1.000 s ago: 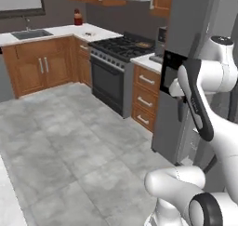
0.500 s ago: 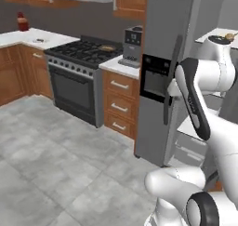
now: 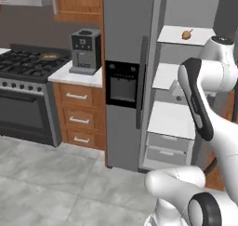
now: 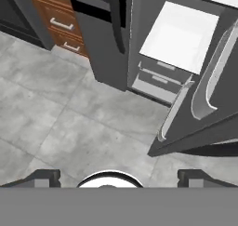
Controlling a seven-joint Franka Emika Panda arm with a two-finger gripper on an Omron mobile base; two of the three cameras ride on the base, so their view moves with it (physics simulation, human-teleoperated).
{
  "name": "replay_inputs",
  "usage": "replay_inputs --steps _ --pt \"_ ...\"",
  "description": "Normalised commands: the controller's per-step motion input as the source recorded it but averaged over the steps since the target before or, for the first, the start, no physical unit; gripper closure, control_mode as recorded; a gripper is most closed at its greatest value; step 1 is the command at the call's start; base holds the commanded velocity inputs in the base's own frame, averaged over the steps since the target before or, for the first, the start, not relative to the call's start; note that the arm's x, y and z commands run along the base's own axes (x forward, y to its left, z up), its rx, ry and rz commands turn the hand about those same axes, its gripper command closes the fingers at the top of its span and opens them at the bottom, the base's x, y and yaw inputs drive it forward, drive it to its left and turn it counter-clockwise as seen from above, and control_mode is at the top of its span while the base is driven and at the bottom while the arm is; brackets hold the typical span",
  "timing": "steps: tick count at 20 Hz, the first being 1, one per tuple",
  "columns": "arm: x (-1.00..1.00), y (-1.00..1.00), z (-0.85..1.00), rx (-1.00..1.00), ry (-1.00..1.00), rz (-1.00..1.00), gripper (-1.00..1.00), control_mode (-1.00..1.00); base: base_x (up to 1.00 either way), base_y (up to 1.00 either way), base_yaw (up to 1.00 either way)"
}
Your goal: Place the cold items (onion and peach) from the fridge in one tupperware on the dining counter. Place the warm items (hot dog and kebab skewer) in the stove area in another tupperware.
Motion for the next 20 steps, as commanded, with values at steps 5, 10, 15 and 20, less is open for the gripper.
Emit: replay_inputs --steps 5,10,15,20 --pt "0.0 0.0 0.0 0.0 0.0 0.0 -1.0 1.0 0.41 0.92 -0.29" --pt "0.0 0.0 0.0 0.0 0.0 0.0 -1.0 1.0 0.49 0.49 -0.44" --pt "0.0 0.0 0.0 0.0 0.0 0.0 -1.0 1.0 0.55 0.0 -0.58" --pt "0.0 0.0 0.0 0.0 0.0 0.0 -1.0 1.0 0.62 0.32 -0.55"
